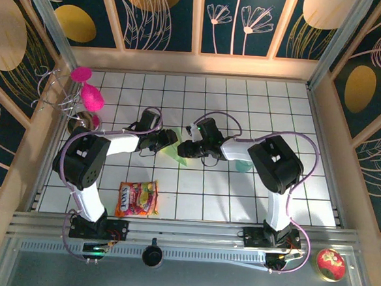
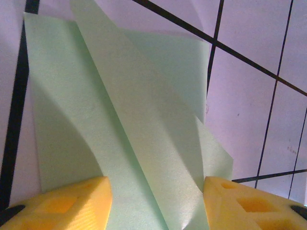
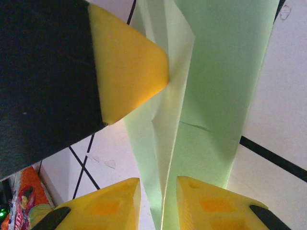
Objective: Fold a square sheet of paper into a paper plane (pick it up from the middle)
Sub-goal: Fourth fold the wing at the center of the table.
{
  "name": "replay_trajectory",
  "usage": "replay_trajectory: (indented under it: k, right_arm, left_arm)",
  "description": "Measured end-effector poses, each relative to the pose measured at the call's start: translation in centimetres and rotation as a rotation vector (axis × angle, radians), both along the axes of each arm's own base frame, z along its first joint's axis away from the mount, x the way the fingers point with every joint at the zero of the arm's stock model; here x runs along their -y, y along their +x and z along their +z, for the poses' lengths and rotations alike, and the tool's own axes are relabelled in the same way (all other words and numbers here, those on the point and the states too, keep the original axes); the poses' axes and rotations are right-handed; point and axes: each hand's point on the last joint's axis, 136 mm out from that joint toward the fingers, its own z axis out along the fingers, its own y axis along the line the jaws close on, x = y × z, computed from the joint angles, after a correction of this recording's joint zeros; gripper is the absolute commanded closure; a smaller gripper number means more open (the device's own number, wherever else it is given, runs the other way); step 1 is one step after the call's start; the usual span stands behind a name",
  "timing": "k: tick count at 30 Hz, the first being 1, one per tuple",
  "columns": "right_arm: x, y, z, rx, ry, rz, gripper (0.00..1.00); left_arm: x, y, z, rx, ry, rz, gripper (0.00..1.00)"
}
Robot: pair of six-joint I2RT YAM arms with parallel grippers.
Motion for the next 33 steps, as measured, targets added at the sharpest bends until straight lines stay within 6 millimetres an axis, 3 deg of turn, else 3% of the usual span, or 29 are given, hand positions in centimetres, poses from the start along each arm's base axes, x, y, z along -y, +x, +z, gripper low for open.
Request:
replay_trajectory:
  k: [8, 21, 26, 30, 33]
  right_arm:
    - [-0.3, 0.3, -0.1, 0.013, 0.015, 0.003, 0.8]
    - [-0.6, 0.2, 0.2, 0.006, 0.053, 0.018, 0.99]
    - [-0.3, 0.2, 0.3, -0.013, 0.09, 0.013, 1.0]
    - [0.1, 0.1, 0.5, -0.045, 0.129, 0.012, 1.0]
    - [0.3, -0.1, 0.5, -0.071, 0.151, 0.012, 1.0]
  left_arm:
    - [0.0, 0.0, 0.0, 0.0, 0.0, 0.0, 0.46]
    - [0.0, 0.0, 0.1, -0.002, 0.001, -0.001, 0.45]
    - [-0.1, 0.0, 0.3, -0.005, 0.021, -0.01, 0.43]
    - [-0.5, 0.1, 1.4, 0.019, 0.03, -0.003, 0.41]
    - [-0.3, 0.6, 3.6, 0.074, 0.003, -0.002, 0.42]
